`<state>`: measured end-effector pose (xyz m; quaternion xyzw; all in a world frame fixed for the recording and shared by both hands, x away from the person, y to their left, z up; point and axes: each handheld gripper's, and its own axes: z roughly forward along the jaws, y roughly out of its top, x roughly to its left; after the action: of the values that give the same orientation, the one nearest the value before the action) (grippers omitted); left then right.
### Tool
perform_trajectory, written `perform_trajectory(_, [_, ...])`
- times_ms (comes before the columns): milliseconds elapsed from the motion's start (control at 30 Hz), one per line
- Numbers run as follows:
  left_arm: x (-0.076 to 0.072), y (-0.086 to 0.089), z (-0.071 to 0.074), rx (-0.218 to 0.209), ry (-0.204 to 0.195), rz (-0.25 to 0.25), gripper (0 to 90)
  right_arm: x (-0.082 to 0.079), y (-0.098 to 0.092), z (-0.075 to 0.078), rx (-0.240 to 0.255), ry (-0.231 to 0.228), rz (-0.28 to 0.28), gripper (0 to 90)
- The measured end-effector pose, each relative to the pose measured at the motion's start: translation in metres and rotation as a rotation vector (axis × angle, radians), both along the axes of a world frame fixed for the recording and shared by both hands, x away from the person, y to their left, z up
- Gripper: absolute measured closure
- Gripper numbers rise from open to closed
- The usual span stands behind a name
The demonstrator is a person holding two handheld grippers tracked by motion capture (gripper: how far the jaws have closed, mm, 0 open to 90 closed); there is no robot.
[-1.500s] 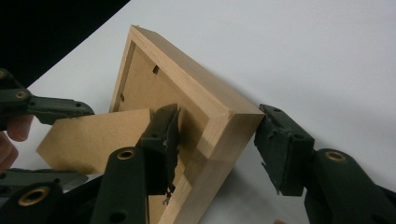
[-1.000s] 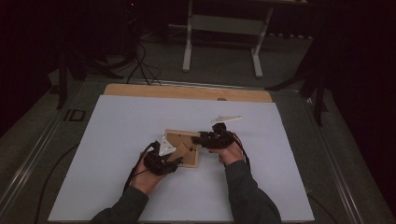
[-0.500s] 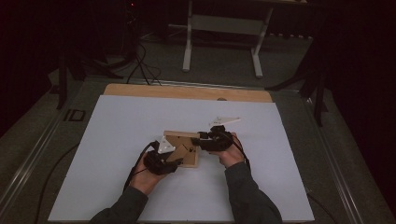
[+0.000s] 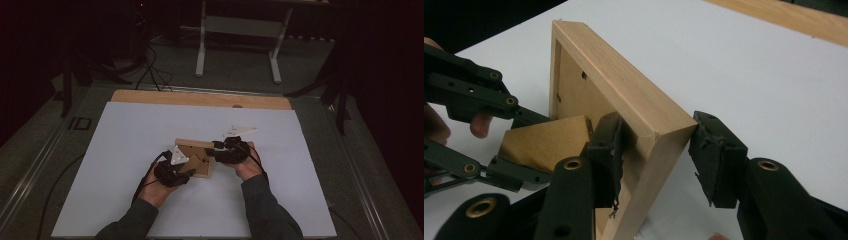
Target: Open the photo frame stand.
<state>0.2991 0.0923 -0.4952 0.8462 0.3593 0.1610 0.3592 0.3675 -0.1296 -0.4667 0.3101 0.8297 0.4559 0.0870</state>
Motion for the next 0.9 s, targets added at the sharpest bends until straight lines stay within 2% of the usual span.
perform_trajectory(167, [0.002,-0.003,0.001,0.013,-0.017,0.011,61.6,-0.003,0.001,0.003,-0.029,-0.044,-0.007,57.5])
perform_trajectory(200, [0.004,-0.004,0.001,0.026,-0.024,0.012,61.7,-0.003,0.002,0.005,-0.048,-0.067,-0.014,57.6])
perform_trajectory(333, [0.01,-0.007,-0.001,0.029,-0.036,0.023,61.9,-0.004,0.002,0.006,-0.064,-0.091,-0.029,57.6])
perform_trajectory(600, [0.019,-0.014,-0.007,0.036,-0.069,0.032,62.3,-0.002,0.0,0.006,-0.073,-0.113,-0.056,57.4])
perform_trajectory(900, [0.026,-0.017,-0.012,0.037,-0.083,0.029,63.2,-0.001,-0.002,0.006,-0.057,-0.11,-0.069,57.4])
